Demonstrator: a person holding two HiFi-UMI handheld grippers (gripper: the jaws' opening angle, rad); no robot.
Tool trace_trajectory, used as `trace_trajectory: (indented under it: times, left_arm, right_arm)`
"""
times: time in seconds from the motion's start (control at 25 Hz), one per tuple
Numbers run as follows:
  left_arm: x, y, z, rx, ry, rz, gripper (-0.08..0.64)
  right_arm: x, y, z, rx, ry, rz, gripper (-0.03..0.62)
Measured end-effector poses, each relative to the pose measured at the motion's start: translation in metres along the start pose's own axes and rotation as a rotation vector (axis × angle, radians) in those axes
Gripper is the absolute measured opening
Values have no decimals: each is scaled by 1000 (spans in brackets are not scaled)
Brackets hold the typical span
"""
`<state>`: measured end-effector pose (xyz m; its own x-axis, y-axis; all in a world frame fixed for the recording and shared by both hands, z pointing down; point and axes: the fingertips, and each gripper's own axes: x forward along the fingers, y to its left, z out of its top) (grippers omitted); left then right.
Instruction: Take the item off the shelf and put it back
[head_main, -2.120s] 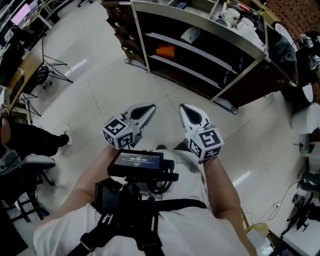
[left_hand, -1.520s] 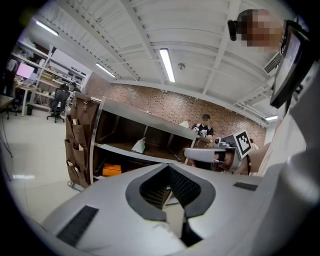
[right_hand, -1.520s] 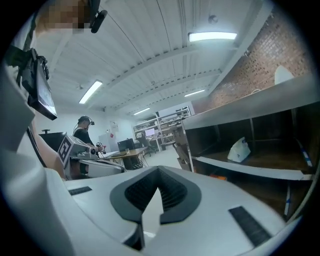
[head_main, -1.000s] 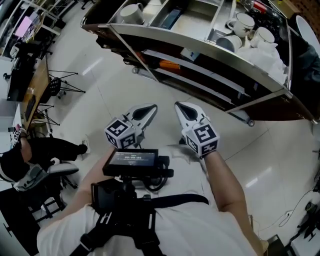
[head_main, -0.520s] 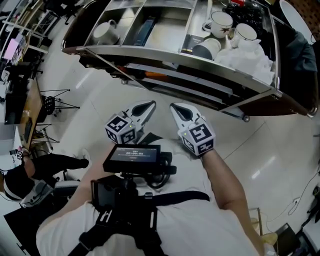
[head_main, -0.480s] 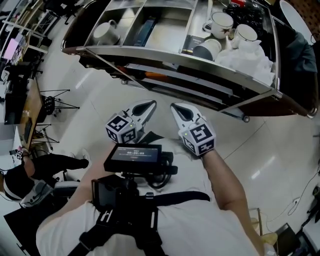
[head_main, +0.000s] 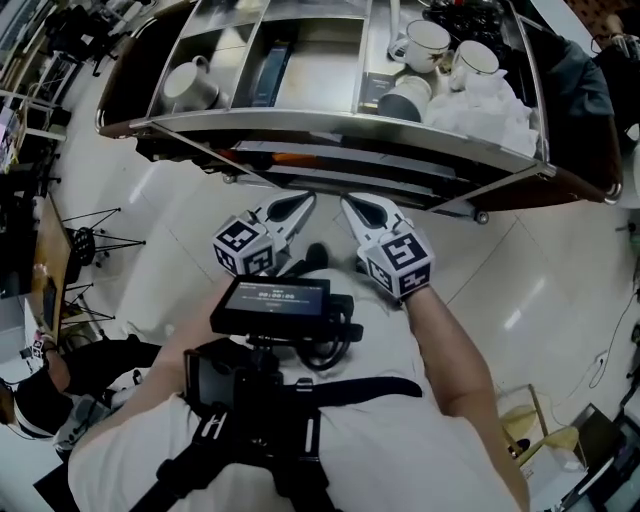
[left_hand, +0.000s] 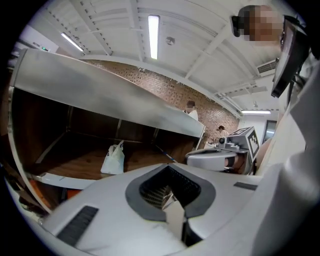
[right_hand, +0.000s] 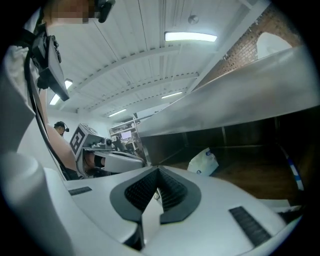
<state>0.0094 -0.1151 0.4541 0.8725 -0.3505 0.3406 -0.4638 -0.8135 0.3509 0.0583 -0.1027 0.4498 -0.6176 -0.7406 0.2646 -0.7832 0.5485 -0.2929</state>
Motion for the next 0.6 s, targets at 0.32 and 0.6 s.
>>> trace_trajectory:
  times: [0.32, 0.6]
  left_arm:
    - [3, 46, -14, -10, 20, -8, 11]
    - [25, 95, -35, 20, 74, 99, 11]
  right_arm:
    - [26, -11, -5, 27, 37, -96, 6]
    - [34, -21, -18, 93, 51, -168, 6]
